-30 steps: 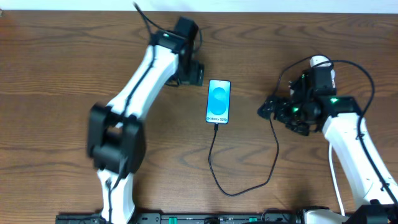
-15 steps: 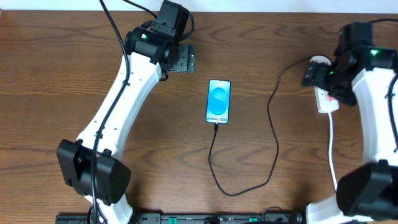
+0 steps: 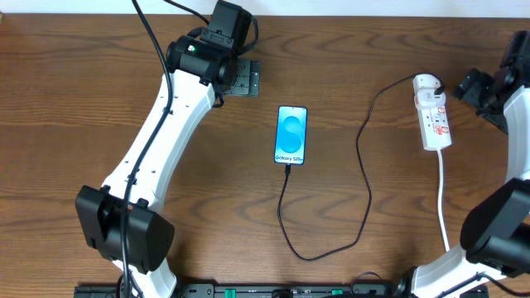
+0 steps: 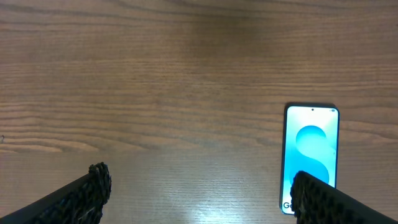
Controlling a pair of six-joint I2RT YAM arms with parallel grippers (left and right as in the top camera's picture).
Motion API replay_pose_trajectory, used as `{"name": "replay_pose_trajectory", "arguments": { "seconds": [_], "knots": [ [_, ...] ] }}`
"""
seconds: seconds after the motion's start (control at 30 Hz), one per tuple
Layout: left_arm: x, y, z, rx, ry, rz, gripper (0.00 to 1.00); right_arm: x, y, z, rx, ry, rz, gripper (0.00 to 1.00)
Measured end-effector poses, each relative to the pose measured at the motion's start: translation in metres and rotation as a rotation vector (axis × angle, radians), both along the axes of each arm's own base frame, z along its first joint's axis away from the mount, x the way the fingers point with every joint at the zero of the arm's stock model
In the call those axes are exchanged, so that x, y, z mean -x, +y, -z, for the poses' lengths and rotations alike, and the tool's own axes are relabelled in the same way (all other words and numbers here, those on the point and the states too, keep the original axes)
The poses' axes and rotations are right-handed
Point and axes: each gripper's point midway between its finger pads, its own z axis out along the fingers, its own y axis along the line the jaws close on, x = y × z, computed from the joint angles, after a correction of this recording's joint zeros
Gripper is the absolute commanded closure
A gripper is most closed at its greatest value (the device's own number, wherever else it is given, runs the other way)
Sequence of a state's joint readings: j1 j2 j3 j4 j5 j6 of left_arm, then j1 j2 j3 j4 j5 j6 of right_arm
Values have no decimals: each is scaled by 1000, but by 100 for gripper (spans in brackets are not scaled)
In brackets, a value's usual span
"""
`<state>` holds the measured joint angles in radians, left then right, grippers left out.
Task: Plug charger to phone and switch on socket
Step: 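Move the right gripper over the power strip's orange switch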
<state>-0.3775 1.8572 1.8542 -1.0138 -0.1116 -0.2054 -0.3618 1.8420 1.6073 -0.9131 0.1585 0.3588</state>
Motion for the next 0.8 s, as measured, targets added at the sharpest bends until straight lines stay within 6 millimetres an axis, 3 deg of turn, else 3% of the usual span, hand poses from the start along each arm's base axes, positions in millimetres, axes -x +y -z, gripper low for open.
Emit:
{"name": "replay_pose_trajectory", "arguments": {
  "seconds": [0.47,0.8],
  "knots": [
    [0,0,0,0,0,0,6,-15,-16,69,-43,73,53,1],
    [0,0,0,0,0,0,6,-18,-24,103,-79,91,107,1]
  ]
}}
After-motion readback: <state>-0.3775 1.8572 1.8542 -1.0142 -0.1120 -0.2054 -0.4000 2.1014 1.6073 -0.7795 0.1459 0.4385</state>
